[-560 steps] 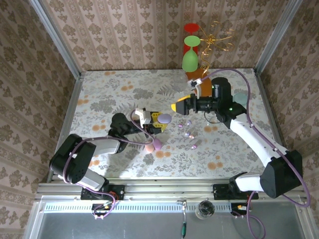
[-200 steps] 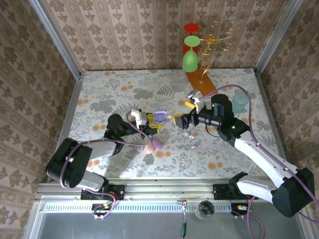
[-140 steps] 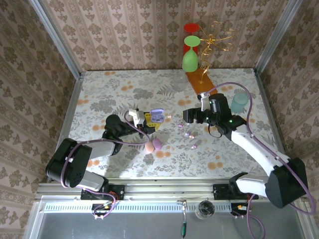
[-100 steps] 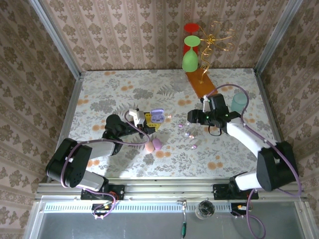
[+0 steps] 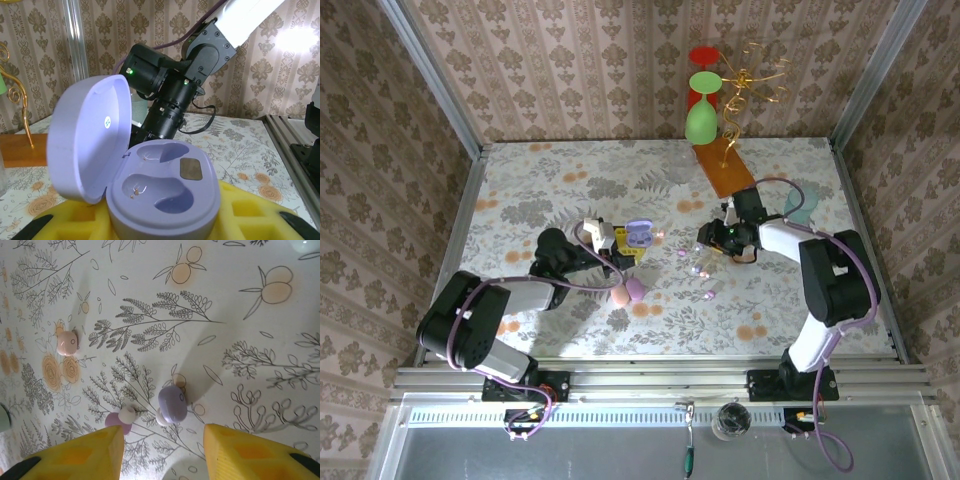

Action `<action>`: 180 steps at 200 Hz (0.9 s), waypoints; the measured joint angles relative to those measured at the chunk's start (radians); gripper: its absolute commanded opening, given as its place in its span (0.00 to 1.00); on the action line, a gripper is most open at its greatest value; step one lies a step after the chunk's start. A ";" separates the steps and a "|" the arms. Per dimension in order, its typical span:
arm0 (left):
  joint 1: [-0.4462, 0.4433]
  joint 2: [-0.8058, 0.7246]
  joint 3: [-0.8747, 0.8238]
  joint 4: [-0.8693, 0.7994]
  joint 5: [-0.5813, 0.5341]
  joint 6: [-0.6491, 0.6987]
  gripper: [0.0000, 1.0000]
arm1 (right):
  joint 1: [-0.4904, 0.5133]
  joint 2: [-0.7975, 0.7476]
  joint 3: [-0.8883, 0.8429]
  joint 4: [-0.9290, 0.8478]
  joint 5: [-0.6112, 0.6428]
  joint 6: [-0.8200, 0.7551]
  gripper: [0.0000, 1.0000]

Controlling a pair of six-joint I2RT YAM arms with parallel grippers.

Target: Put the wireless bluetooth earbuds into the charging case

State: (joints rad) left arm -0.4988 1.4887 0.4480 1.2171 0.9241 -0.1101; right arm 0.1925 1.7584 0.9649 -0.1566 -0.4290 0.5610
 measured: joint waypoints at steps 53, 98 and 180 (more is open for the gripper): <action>0.000 0.003 0.000 0.003 0.001 0.000 0.31 | -0.003 0.106 0.079 0.004 -0.030 0.000 0.42; 0.000 0.006 0.003 0.002 0.008 0.000 0.31 | -0.008 0.138 0.101 0.008 -0.061 0.000 0.35; 0.000 0.011 0.020 0.003 0.020 0.000 0.31 | -0.009 0.139 0.064 0.049 -0.130 0.004 0.34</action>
State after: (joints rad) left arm -0.4988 1.4998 0.4679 1.2198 0.9440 -0.1101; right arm 0.1837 1.8977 1.0290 -0.1078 -0.5591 0.5648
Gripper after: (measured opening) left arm 0.370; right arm 0.330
